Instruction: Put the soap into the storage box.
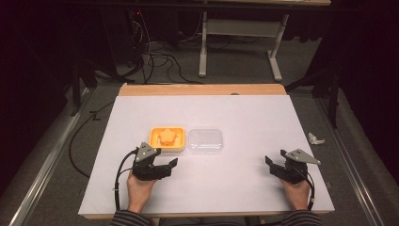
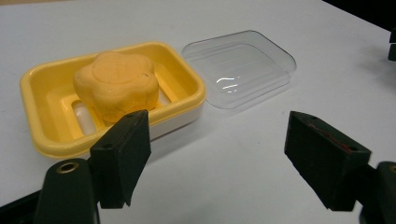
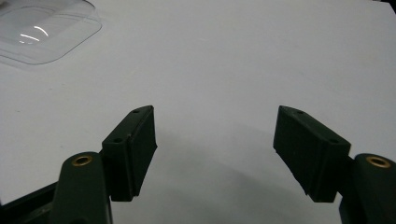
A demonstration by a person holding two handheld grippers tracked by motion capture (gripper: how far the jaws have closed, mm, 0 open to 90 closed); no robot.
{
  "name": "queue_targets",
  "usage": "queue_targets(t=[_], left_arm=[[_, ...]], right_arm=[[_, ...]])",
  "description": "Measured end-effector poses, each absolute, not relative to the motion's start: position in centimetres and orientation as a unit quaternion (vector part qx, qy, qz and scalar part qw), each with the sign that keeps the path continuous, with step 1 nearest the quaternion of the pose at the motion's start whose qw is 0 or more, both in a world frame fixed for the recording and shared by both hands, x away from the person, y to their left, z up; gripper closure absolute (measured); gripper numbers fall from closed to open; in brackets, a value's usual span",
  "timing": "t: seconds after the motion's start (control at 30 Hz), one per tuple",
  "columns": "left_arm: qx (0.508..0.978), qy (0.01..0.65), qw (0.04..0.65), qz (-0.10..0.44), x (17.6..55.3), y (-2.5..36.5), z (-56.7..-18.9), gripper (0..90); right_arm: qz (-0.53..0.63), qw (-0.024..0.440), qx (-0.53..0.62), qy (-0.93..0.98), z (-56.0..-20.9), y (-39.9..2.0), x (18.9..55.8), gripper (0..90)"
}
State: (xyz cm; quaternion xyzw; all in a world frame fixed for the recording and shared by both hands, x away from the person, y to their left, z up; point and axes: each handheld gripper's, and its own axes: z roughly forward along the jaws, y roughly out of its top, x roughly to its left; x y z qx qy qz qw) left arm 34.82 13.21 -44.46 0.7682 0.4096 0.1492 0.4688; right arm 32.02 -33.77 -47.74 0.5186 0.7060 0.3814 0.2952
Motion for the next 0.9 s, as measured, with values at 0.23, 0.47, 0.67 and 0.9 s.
queue_targets(t=[0.23,0.47,0.67,0.9], left_arm=[[0.778,0.402,0.457,0.157,34.9,12.6,-44.9,23.0],[0.783,0.398,0.453,0.154,35.2,12.1,-45.3,23.1],[0.789,0.395,0.444,0.153,35.5,11.6,-45.9,23.3],[0.792,0.389,0.443,0.155,35.6,11.2,-46.3,23.4]], right_arm=[[0.378,0.294,0.519,0.708,-47.7,-33.7,32.0,30.3],[0.377,0.295,0.518,0.709,-47.7,-33.7,32.0,30.3],[0.376,0.295,0.517,0.710,-47.8,-33.7,32.1,30.3],[0.375,0.295,0.519,0.710,-47.8,-33.7,32.1,30.3]])
